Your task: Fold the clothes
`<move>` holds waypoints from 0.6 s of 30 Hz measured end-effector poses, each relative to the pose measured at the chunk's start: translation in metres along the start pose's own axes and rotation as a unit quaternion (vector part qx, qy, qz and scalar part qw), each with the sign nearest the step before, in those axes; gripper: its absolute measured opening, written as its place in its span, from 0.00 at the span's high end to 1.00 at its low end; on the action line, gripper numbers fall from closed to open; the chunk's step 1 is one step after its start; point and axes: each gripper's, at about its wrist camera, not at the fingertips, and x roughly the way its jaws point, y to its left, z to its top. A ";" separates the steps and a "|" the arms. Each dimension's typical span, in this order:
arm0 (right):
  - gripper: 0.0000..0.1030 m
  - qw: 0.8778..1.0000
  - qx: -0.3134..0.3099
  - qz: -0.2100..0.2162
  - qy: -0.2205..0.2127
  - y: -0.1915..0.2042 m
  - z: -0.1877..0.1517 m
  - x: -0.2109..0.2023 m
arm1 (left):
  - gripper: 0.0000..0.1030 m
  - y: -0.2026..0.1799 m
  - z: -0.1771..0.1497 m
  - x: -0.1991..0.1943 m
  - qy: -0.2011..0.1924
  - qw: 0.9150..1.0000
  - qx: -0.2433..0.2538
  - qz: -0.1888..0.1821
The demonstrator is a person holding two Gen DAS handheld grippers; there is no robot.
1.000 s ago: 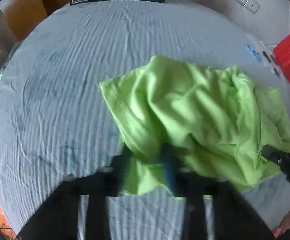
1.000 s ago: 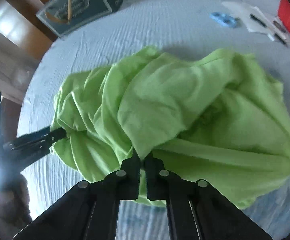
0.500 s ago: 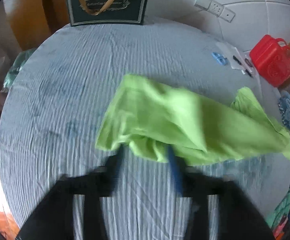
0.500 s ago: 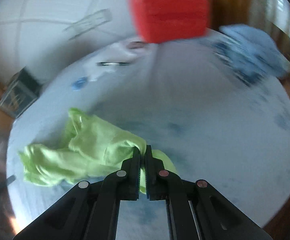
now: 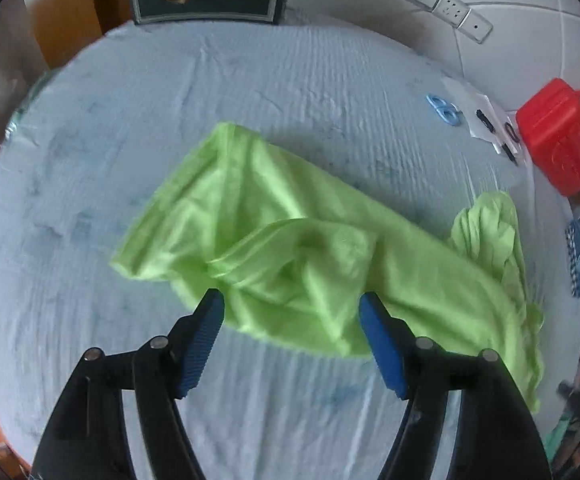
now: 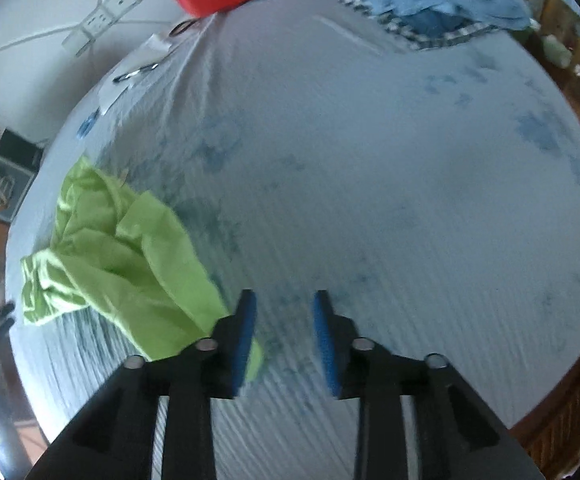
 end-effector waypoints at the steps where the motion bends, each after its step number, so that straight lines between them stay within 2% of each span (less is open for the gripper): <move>1: 0.65 1.000 -0.004 0.008 0.003 0.006 -0.002 0.003 | 0.33 -0.004 0.001 0.006 0.004 1.000 0.002 0.004; 7: 0.65 0.999 -0.010 0.035 0.021 0.023 -0.019 0.015 | 0.33 -0.028 -0.001 0.037 0.023 0.997 0.039 0.055; 9: 0.61 0.999 -0.003 0.039 0.027 0.022 -0.023 0.019 | 0.32 -0.036 -0.002 0.047 0.030 0.996 0.051 0.073; 11: 0.44 0.999 0.004 0.042 0.033 0.022 -0.027 0.024 | 0.31 -0.041 -0.002 0.055 0.036 0.994 0.058 0.083; 13: 0.13 0.999 0.004 0.037 0.036 0.024 -0.030 0.029 | 0.29 -0.039 0.000 0.056 0.036 0.995 0.061 0.076; 14: 0.10 0.999 0.001 0.036 0.036 0.027 -0.032 0.032 | 0.28 -0.039 0.000 0.056 0.035 0.994 0.067 0.075; 18: 0.10 0.999 -0.018 0.022 0.029 0.043 -0.034 0.042 | 0.27 -0.041 0.000 0.057 0.034 0.993 0.080 0.073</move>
